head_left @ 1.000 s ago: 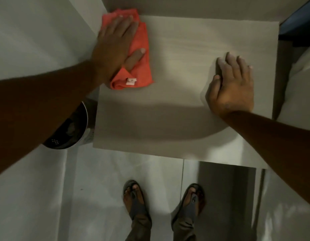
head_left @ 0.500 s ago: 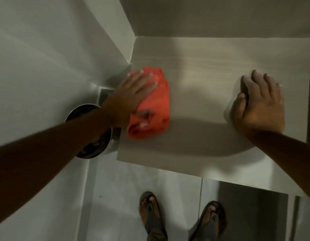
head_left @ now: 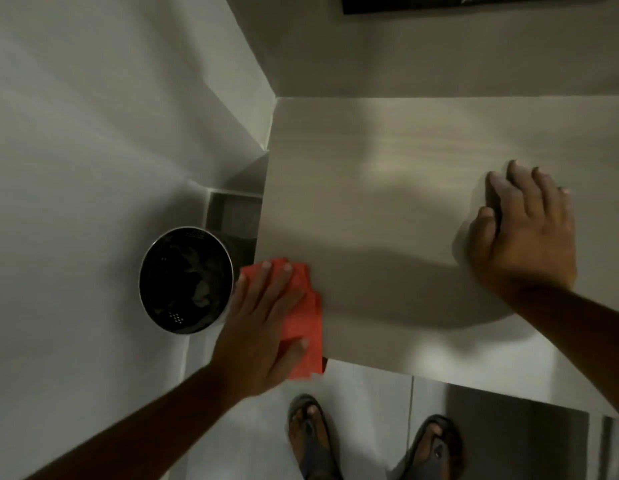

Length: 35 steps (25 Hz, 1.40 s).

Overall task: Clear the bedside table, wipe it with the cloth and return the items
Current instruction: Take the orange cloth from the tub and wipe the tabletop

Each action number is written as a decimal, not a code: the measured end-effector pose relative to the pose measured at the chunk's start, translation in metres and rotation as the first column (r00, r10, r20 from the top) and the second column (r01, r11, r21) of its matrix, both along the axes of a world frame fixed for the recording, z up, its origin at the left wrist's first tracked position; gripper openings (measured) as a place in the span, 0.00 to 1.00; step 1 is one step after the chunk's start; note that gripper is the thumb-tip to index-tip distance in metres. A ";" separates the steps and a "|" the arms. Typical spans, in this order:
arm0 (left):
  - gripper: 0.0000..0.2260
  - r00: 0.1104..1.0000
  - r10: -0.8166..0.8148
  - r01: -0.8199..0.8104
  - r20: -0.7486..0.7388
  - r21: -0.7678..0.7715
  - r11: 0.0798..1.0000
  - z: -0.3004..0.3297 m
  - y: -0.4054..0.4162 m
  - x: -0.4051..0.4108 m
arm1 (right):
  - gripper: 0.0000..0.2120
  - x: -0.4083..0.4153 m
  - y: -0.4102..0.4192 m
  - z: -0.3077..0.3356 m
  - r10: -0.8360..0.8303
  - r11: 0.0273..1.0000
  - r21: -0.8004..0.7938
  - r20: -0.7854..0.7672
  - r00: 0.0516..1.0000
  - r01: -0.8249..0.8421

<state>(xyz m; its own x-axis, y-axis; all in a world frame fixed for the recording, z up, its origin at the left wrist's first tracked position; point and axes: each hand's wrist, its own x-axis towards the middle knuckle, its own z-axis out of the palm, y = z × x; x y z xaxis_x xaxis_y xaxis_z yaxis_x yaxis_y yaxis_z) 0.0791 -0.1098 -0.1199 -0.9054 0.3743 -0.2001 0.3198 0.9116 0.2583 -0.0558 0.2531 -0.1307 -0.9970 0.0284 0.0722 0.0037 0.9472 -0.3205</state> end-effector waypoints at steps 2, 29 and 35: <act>0.30 0.997 -0.038 0.037 -0.061 -0.013 0.999 0.000 0.012 -0.048 | 0.26 0.000 -0.001 -0.001 0.001 1.000 0.003 -0.021 1.000 -0.001; 0.28 0.892 -0.418 0.421 -0.169 -0.024 0.907 -0.003 0.108 -0.120 | 0.26 -0.002 0.003 -0.001 -0.002 1.000 0.007 0.038 0.999 0.002; 0.27 0.940 0.211 -0.222 -0.267 -0.010 0.975 -0.008 0.055 -0.090 | 0.26 -0.002 0.003 -0.001 0.006 1.000 0.007 0.073 0.997 -0.007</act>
